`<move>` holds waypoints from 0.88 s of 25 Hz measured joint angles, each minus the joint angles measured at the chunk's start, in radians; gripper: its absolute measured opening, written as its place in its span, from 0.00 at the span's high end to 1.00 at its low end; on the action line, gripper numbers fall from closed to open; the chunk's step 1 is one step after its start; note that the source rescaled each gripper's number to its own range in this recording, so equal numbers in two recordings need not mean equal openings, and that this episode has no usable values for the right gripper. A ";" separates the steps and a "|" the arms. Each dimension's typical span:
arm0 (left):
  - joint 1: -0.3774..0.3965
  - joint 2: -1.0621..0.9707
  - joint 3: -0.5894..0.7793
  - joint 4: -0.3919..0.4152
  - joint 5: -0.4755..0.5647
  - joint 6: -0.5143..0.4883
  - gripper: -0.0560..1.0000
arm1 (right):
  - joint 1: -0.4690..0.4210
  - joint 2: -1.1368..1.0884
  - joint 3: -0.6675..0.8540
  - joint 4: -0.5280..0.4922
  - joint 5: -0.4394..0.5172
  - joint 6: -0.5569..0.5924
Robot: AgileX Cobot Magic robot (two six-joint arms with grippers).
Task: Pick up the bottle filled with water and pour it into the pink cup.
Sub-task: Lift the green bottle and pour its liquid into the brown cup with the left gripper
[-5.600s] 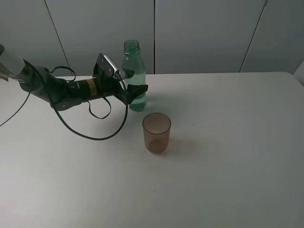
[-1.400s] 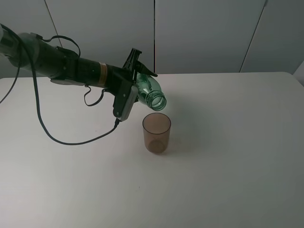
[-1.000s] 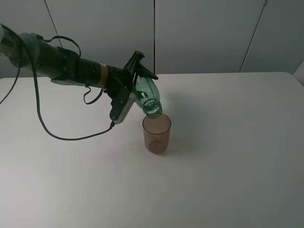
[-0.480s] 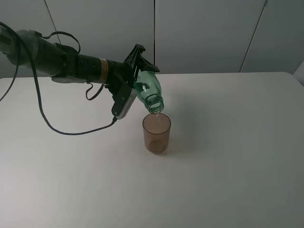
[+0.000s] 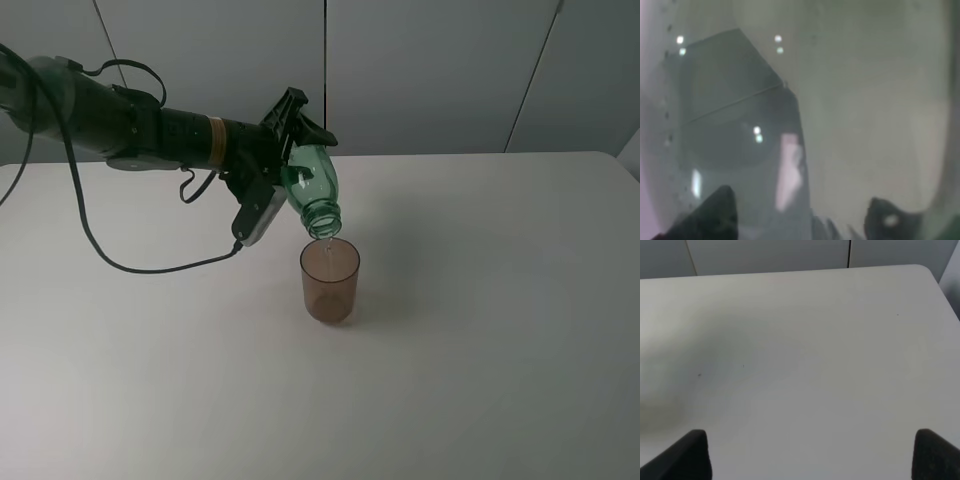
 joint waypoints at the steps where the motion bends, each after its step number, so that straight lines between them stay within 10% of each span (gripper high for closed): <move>1: 0.000 0.000 0.000 -0.007 0.000 0.016 0.95 | 0.000 0.000 0.000 0.000 0.000 0.000; 22: -0.021 0.000 0.000 -0.094 -0.012 0.170 0.95 | 0.000 0.000 0.000 0.000 0.000 0.000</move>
